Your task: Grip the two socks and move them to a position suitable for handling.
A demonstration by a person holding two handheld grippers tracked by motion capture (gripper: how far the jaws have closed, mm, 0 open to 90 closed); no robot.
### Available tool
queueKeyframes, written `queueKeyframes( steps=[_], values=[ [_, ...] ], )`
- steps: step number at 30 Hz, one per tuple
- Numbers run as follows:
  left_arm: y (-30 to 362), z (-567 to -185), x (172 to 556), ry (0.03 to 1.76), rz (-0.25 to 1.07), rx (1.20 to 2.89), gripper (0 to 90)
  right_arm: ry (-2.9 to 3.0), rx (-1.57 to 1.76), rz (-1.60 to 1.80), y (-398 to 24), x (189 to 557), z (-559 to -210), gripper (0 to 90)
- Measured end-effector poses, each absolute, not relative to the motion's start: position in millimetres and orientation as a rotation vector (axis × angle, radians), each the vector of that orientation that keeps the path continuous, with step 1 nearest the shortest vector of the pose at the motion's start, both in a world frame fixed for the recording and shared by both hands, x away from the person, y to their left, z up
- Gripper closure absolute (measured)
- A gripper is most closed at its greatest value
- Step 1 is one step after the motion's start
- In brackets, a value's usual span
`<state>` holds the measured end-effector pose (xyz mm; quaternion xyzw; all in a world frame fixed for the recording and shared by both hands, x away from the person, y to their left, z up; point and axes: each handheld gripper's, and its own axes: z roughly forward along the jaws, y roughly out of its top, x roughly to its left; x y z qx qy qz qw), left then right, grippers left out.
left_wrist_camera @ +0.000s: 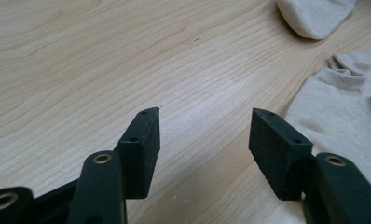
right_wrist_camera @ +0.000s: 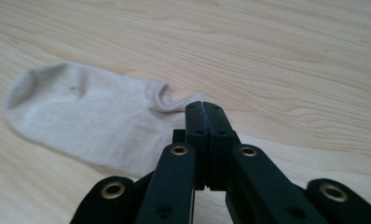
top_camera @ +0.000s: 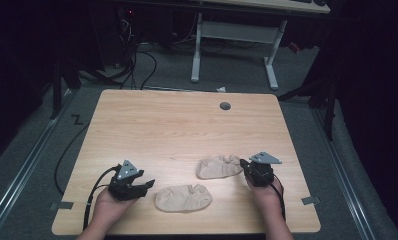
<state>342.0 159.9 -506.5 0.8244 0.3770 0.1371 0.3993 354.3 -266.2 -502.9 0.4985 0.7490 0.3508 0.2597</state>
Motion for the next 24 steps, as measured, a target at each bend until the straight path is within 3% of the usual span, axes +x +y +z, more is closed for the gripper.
queueKeyframes(
  steps=[8, 24],
  values=[
    [161, -507, 343, 0.948, 0.338, 2.086, 43.9, 2.150, 1.381, 0.830, -260, 361, -523, 90.0],
    [144, -512, 350, 0.915, 0.329, 2.102, 43.7, 2.240, 1.269, 0.859, -204, 358, -524, 89.8]
  ],
)
